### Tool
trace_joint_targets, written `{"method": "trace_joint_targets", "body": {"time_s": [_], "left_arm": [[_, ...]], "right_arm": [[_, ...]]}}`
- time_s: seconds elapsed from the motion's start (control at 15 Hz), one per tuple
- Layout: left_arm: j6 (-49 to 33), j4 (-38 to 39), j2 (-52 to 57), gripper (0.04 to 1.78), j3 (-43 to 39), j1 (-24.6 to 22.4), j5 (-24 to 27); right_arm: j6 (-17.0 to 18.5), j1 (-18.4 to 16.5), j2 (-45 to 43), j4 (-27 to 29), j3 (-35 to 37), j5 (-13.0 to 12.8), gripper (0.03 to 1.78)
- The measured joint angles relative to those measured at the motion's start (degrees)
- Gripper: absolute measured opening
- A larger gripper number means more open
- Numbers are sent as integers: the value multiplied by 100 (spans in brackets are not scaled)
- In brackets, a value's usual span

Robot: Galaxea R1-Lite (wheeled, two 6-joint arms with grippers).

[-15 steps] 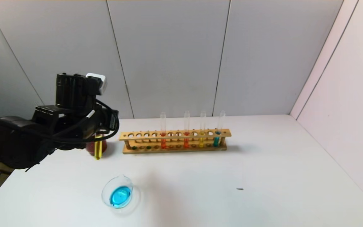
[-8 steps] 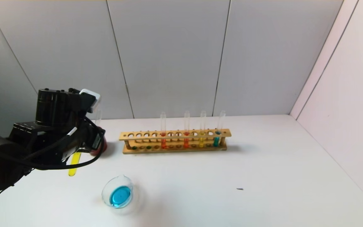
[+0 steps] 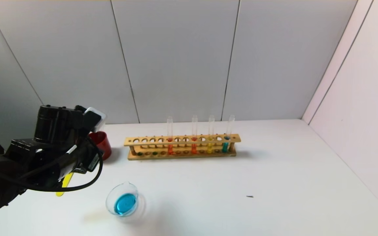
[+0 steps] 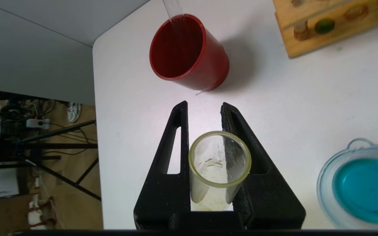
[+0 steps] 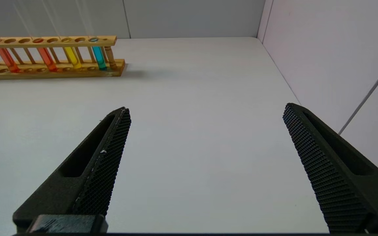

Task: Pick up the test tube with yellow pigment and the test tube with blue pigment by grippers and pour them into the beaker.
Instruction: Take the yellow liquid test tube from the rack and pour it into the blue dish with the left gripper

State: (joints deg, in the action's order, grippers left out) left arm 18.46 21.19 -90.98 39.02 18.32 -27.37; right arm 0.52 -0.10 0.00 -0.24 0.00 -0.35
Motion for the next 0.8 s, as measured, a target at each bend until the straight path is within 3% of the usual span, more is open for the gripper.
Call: {"method": "trace_joint_targets", "body": {"time_s": [0.8], "left_arm": [[645,-230,-202,37,-208,22,-2]], "right_arm": [[0,2,0,0,0,0,170]]}}
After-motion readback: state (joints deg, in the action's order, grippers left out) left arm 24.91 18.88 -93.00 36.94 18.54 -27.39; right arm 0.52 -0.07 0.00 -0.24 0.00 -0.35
